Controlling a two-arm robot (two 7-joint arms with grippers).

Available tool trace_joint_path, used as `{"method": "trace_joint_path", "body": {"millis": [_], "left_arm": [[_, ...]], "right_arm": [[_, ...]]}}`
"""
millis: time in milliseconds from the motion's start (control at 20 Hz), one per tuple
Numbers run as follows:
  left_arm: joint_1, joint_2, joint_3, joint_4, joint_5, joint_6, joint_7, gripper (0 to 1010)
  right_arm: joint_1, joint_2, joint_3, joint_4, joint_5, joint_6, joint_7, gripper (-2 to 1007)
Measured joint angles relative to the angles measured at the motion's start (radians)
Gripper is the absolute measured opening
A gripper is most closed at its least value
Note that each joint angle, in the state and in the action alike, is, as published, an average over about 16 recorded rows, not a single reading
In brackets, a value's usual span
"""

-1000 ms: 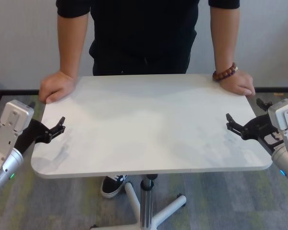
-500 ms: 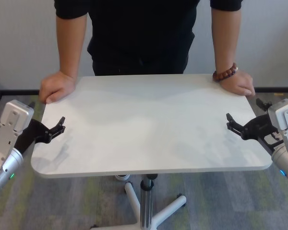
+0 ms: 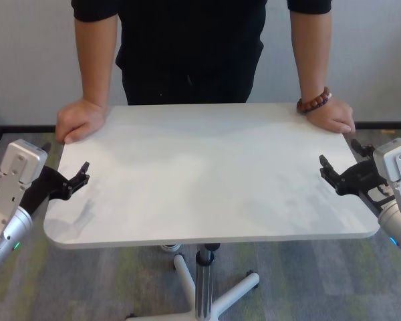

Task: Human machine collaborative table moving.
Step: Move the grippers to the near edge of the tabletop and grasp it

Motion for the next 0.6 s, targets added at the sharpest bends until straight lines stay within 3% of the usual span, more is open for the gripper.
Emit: {"method": "trace_joint_path", "body": {"millis": [600], "left_arm": [[0.0, 0.0, 0.0, 0.0, 0.0, 0.0, 0.0, 566]], "right_arm": [[0.0, 0.0, 0.0, 0.0, 0.0, 0.0, 0.0, 325]]}}
